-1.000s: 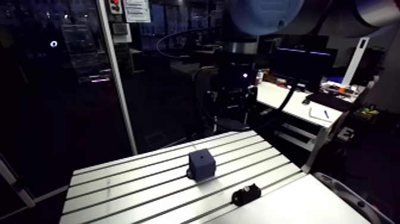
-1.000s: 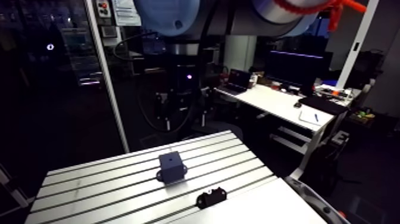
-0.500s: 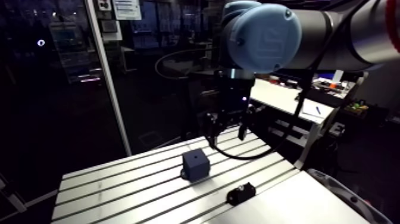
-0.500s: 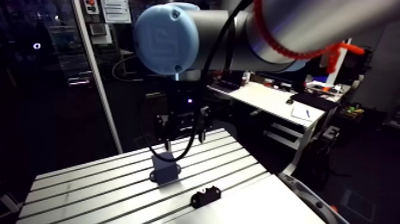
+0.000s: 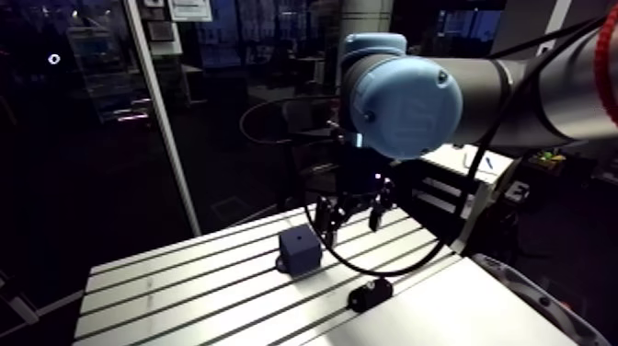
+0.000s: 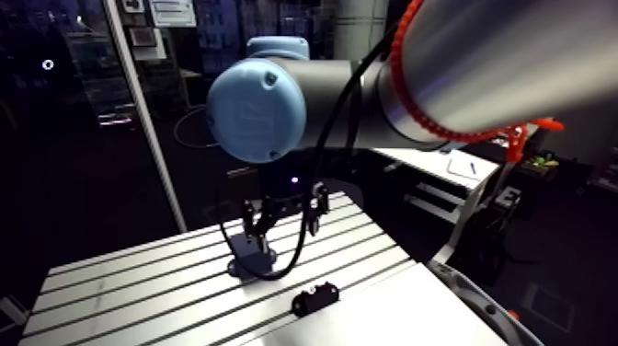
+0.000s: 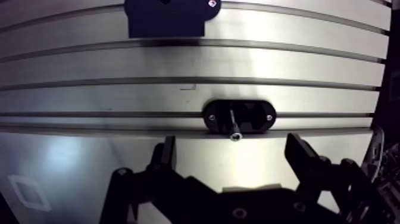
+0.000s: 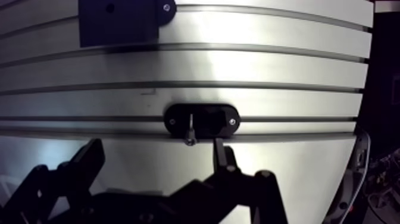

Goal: Pick up the M10 bolt and insert it into the hole until fully seated.

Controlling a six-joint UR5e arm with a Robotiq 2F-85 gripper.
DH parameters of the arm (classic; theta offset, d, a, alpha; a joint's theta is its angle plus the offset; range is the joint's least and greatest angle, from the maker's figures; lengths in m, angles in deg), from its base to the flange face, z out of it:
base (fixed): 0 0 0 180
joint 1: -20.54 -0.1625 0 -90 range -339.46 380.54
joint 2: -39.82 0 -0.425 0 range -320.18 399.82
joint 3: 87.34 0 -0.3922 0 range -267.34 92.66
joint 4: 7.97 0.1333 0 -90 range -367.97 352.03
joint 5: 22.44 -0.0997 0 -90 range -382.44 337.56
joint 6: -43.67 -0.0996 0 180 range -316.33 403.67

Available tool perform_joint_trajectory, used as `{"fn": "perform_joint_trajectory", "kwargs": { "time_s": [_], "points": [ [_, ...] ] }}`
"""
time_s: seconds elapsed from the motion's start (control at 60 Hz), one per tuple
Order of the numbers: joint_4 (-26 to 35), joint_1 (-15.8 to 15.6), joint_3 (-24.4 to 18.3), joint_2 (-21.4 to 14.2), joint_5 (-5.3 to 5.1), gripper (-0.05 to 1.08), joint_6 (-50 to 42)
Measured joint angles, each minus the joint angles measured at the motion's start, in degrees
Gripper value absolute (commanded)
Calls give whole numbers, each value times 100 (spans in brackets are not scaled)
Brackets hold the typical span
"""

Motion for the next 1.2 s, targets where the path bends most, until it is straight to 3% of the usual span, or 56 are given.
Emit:
{"fn": "perform_joint_trajectory", "kwargs": {
  "time_s": [0.283, 0.75, 0.95, 1.2],
  "points": [
    [-308, 44, 213, 123, 150, 1, 110],
    [-379, 145, 321, 260, 192, 2, 131],
    [-464, 173, 368, 340, 197, 28, 129],
    [-600, 194, 478, 422, 301, 35, 124]
  ]
}}
